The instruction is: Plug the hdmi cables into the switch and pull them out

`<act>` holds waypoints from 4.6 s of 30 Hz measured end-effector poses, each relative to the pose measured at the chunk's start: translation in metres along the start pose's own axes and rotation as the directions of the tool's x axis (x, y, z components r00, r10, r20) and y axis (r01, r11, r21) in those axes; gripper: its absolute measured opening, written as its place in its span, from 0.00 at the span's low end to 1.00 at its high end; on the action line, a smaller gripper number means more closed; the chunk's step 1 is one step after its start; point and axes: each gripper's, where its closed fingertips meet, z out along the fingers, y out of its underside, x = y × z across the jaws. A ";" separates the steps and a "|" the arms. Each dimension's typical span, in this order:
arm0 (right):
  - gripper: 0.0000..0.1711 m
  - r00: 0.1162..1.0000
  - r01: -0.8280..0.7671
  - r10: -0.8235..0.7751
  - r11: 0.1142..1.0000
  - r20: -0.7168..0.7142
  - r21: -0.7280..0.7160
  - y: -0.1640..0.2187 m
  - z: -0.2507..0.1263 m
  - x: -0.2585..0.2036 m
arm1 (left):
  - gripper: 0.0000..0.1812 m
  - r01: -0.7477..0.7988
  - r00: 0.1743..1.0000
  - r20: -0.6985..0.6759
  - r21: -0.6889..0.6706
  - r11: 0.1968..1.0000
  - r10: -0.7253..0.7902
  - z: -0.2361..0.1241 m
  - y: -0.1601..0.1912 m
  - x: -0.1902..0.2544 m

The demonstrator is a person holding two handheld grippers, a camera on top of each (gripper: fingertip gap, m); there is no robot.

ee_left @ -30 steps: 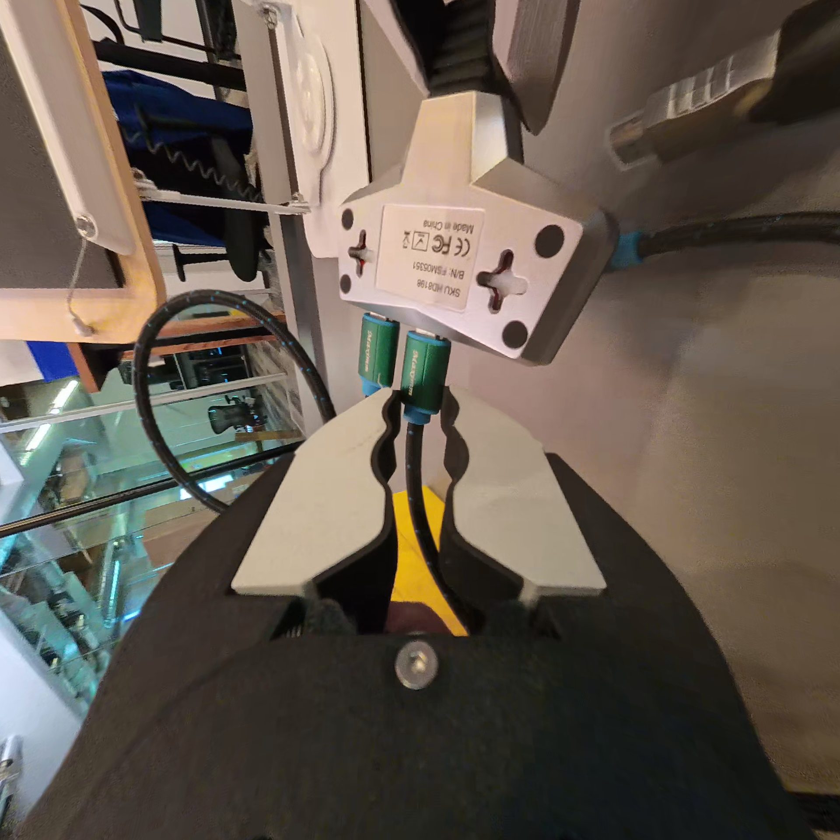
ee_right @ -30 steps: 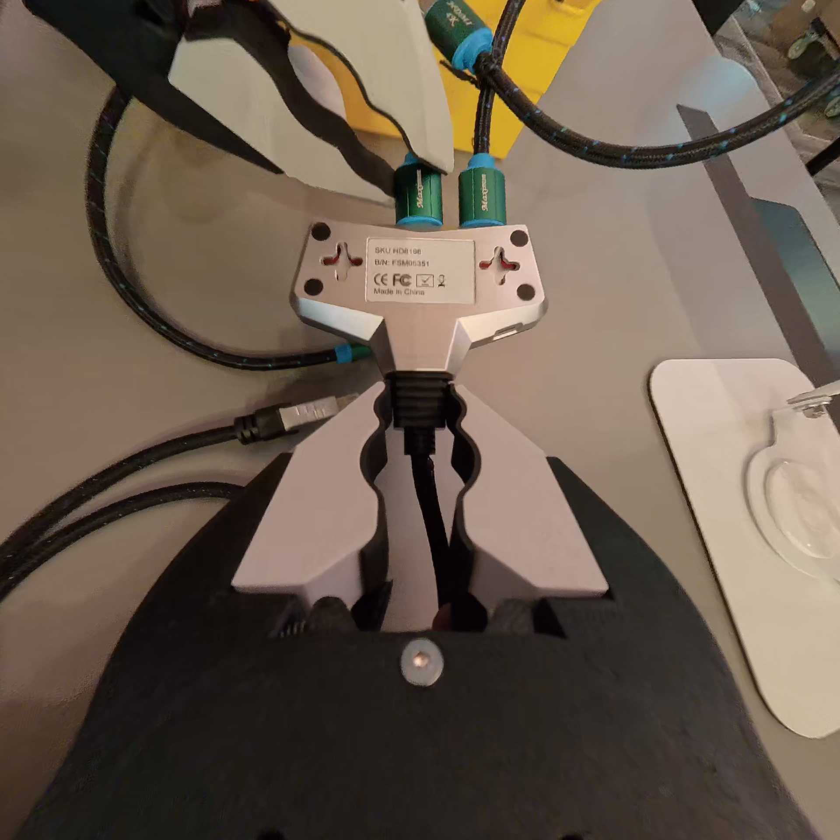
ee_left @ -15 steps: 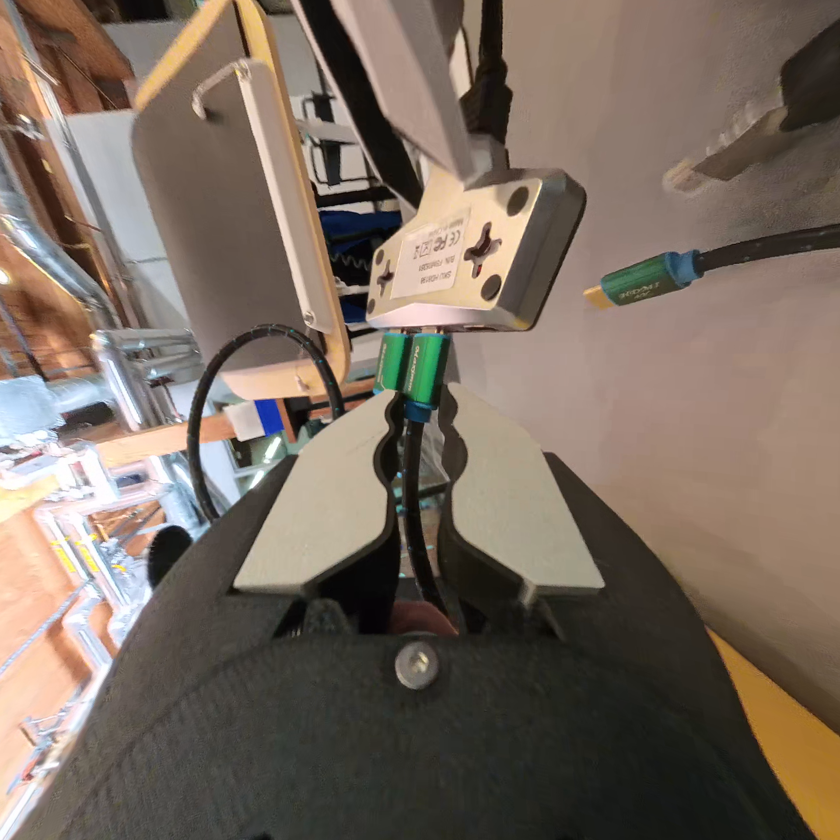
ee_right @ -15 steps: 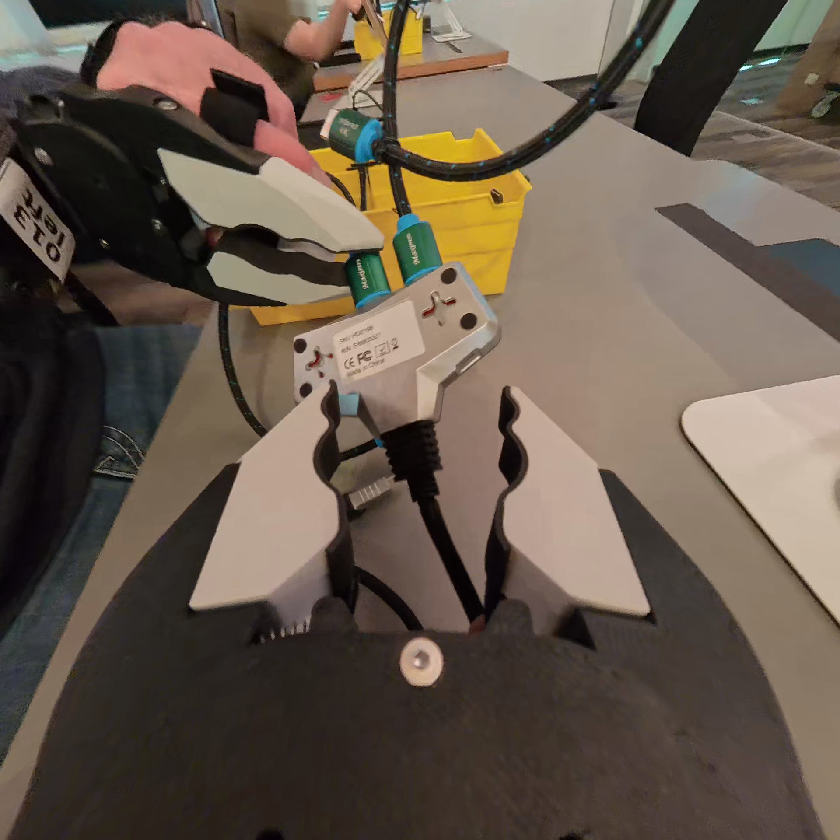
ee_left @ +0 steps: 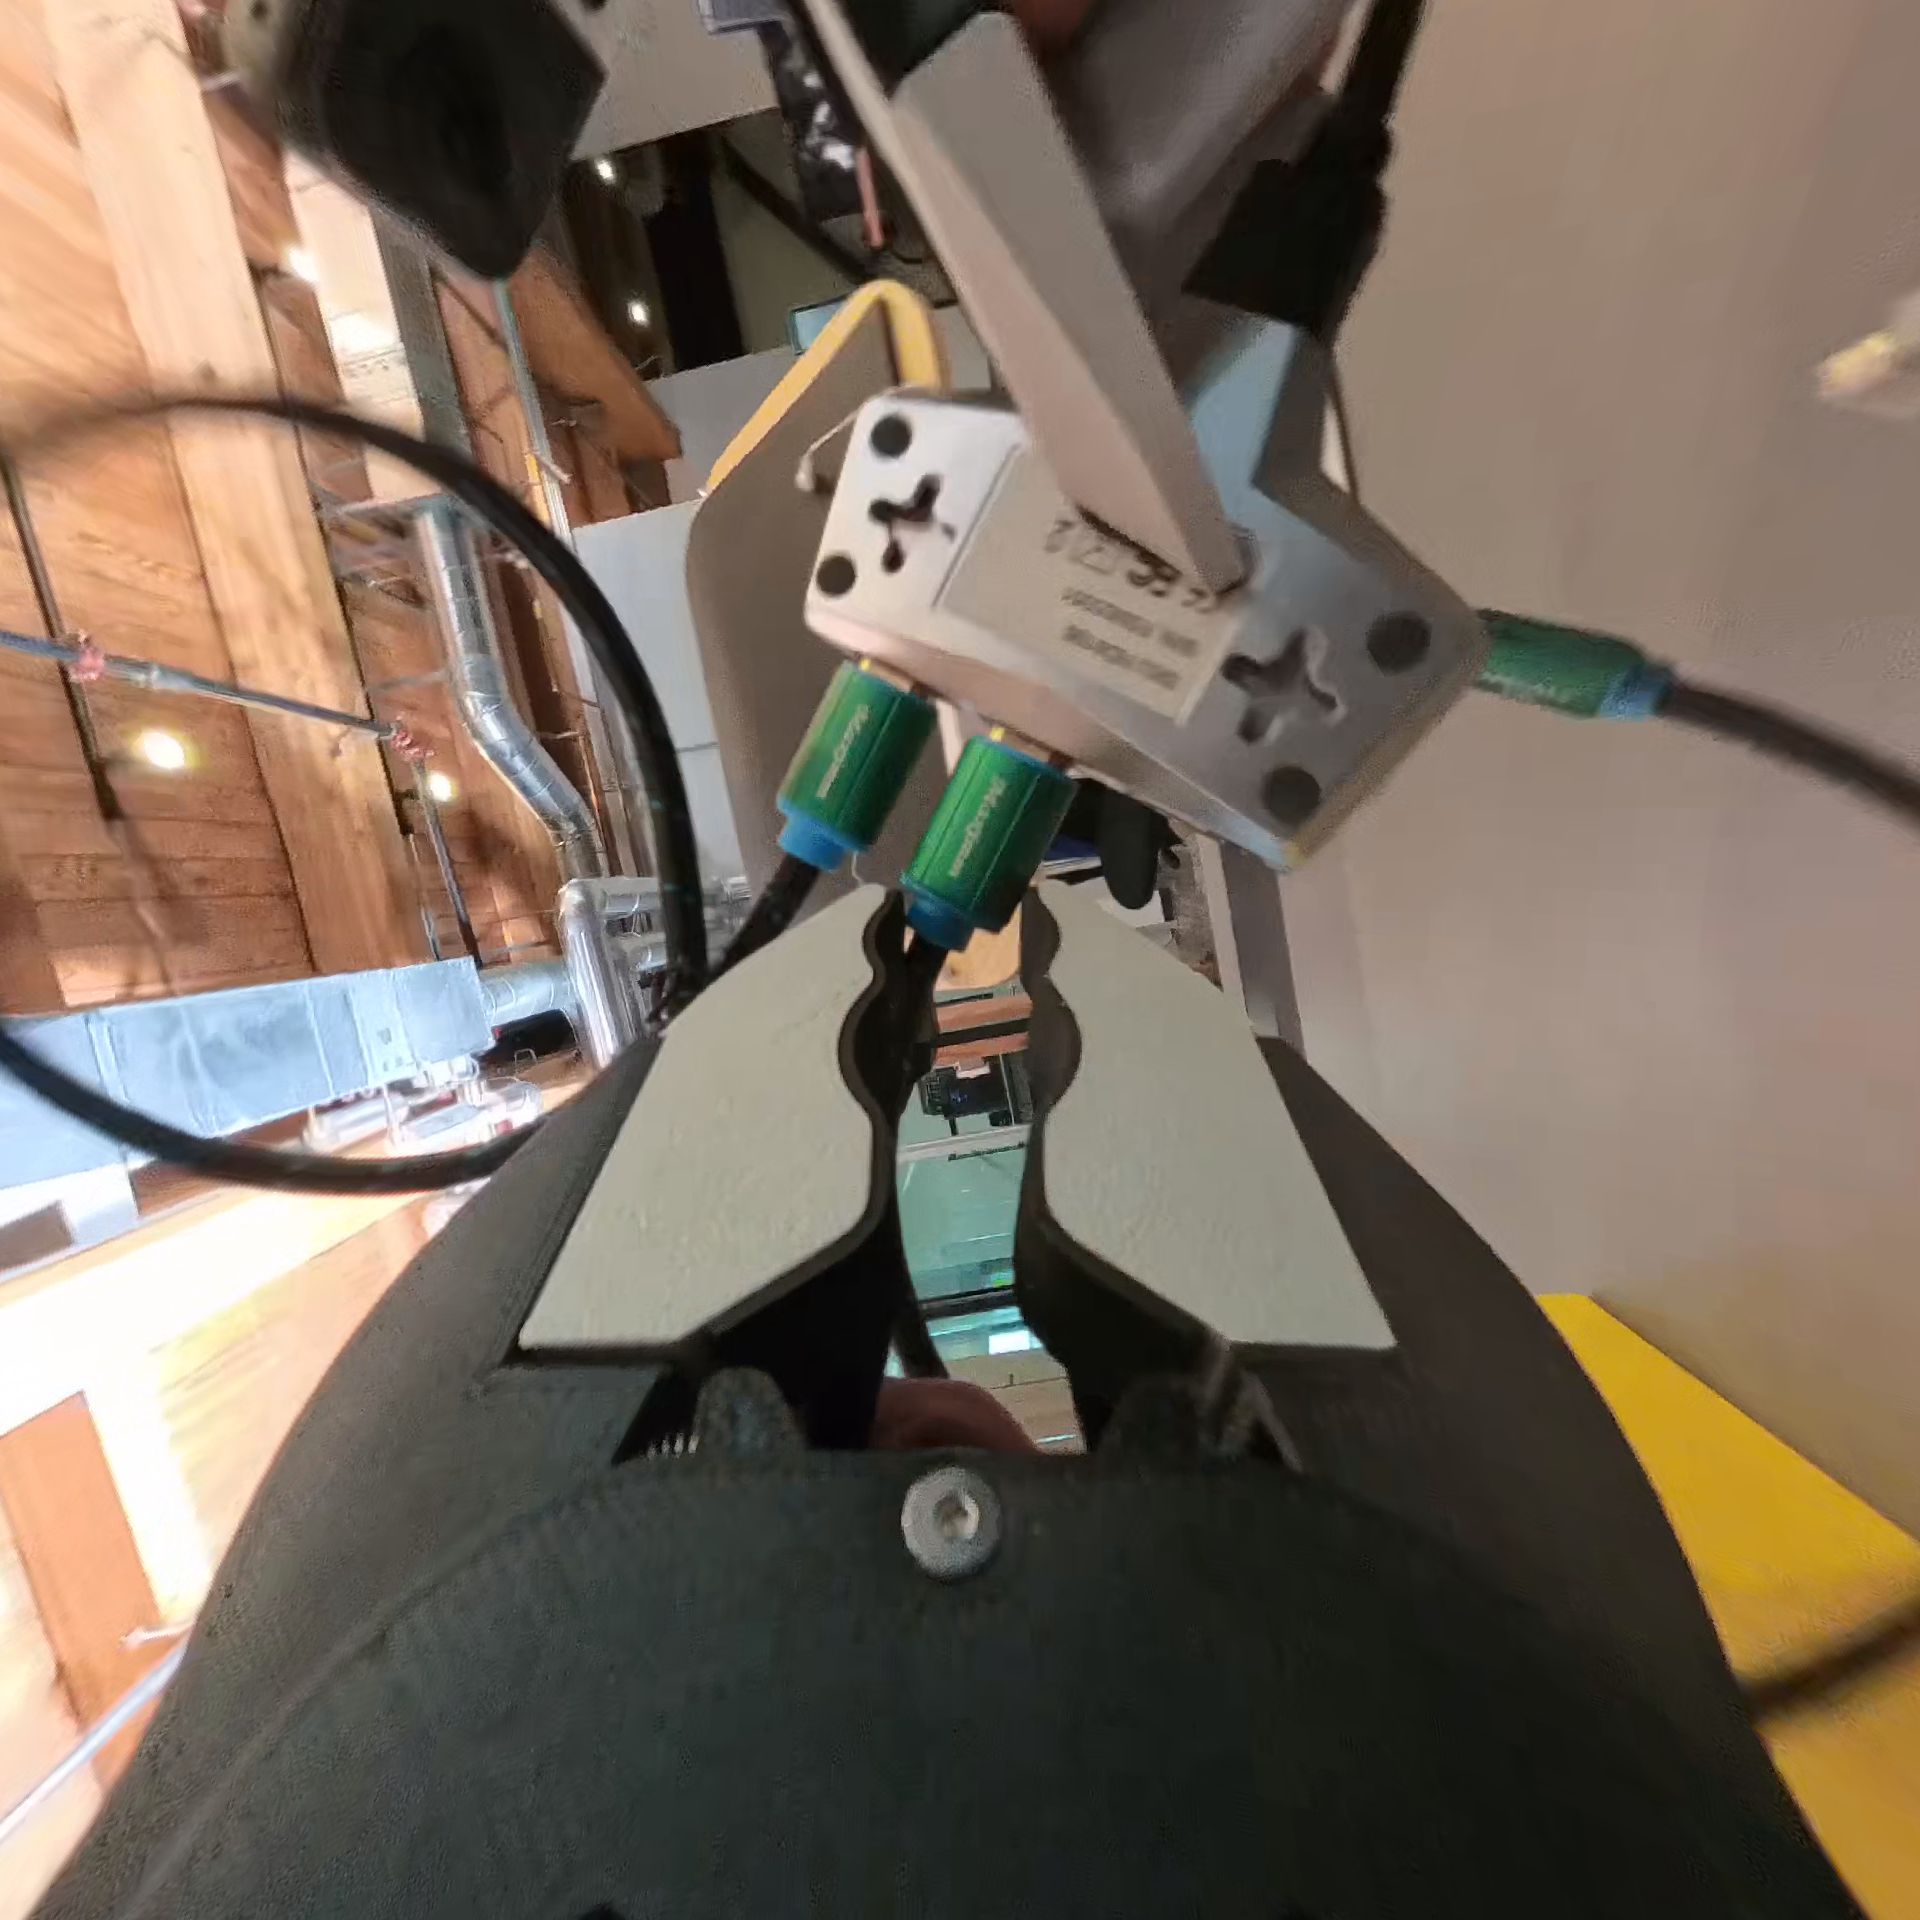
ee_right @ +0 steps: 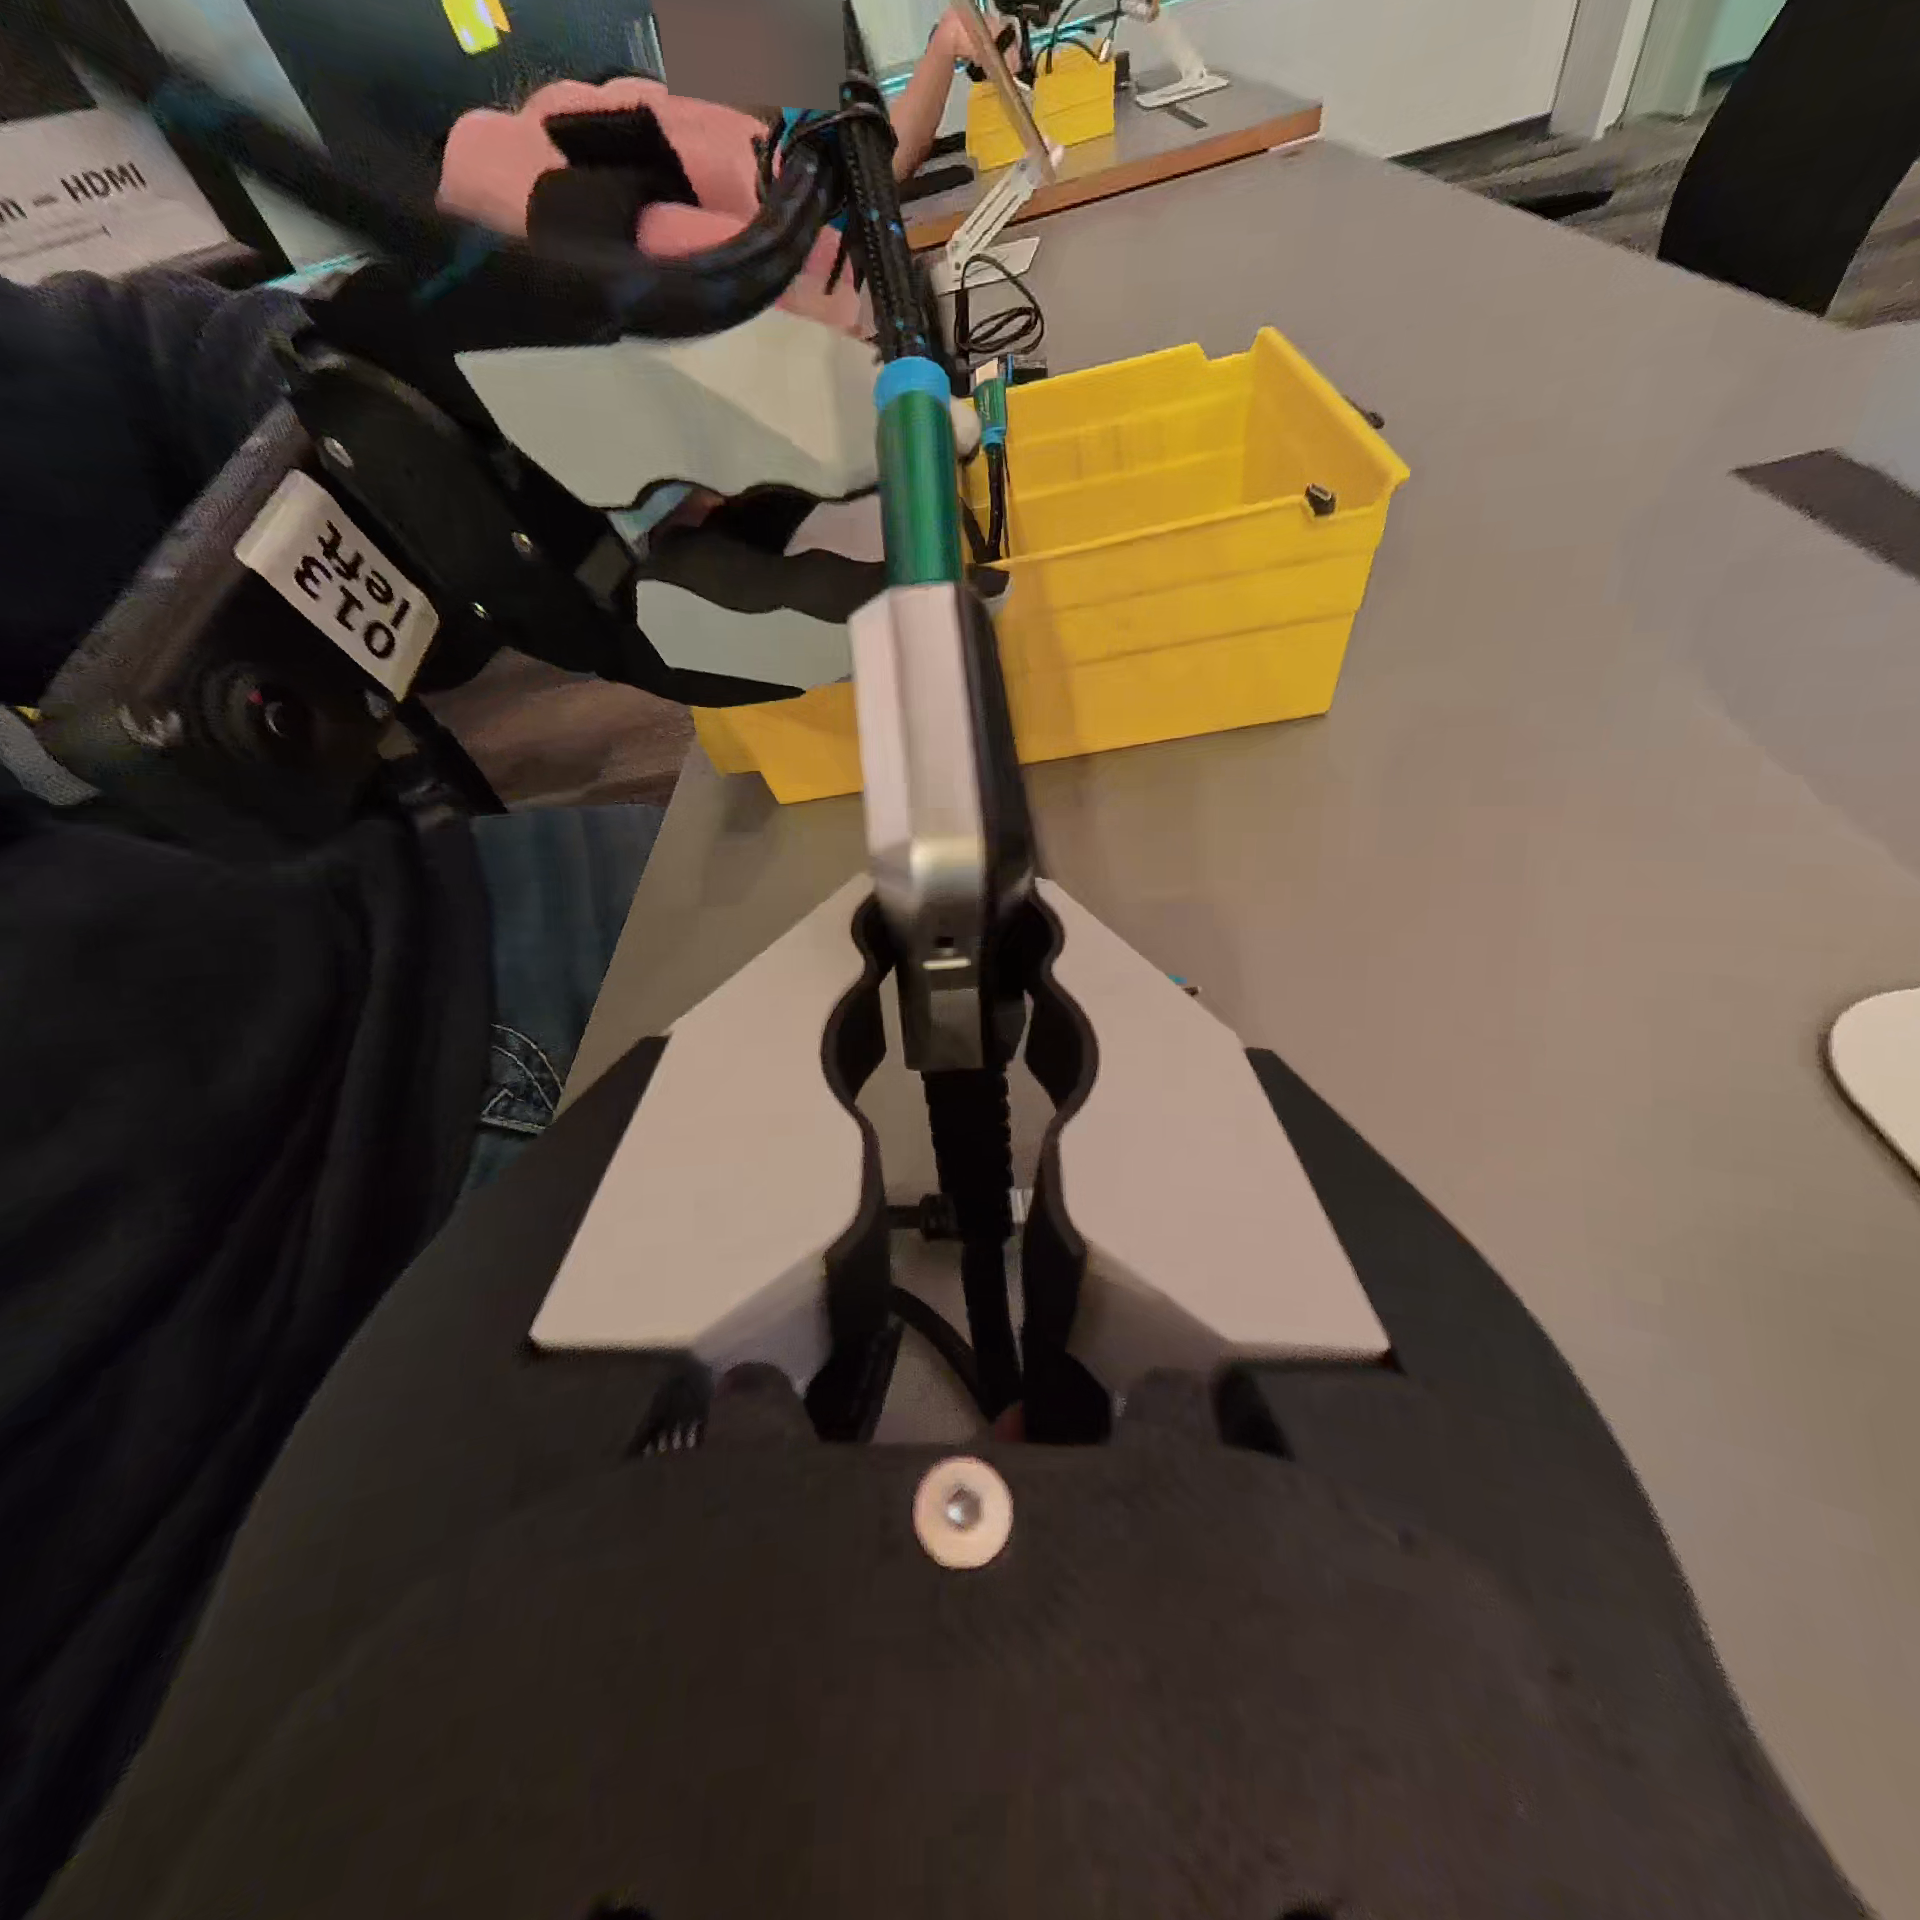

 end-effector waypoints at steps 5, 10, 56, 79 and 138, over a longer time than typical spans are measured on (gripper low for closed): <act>0.11 0.994 0.053 -0.048 0.997 -0.099 0.056 -0.024 -0.015 0.001 | 0.12 0.096 0.994 0.061 0.009 0.995 -0.096 -0.005 0.000 -0.028; 0.11 0.965 0.110 -0.072 0.984 -0.254 0.140 -0.065 -0.061 0.004 | 0.14 0.266 0.955 0.130 0.022 0.964 -0.267 -0.024 0.006 -0.070; 0.11 0.485 0.318 -0.123 0.947 -0.866 0.044 -0.034 -0.443 0.086 | 0.15 0.371 0.918 -0.094 -0.142 0.918 -0.385 -0.035 0.023 0.025; 0.12 0.708 -0.287 -0.100 0.864 -0.699 -0.414 0.152 -0.367 0.101 | 0.16 0.355 0.919 -0.127 -0.147 0.923 -0.374 -0.036 0.022 0.040; 0.22 0.733 0.166 -0.418 0.875 -0.537 -0.454 0.047 -0.146 -0.052 | 0.29 0.404 0.333 -0.322 -0.801 0.443 -0.886 -0.071 0.228 0.150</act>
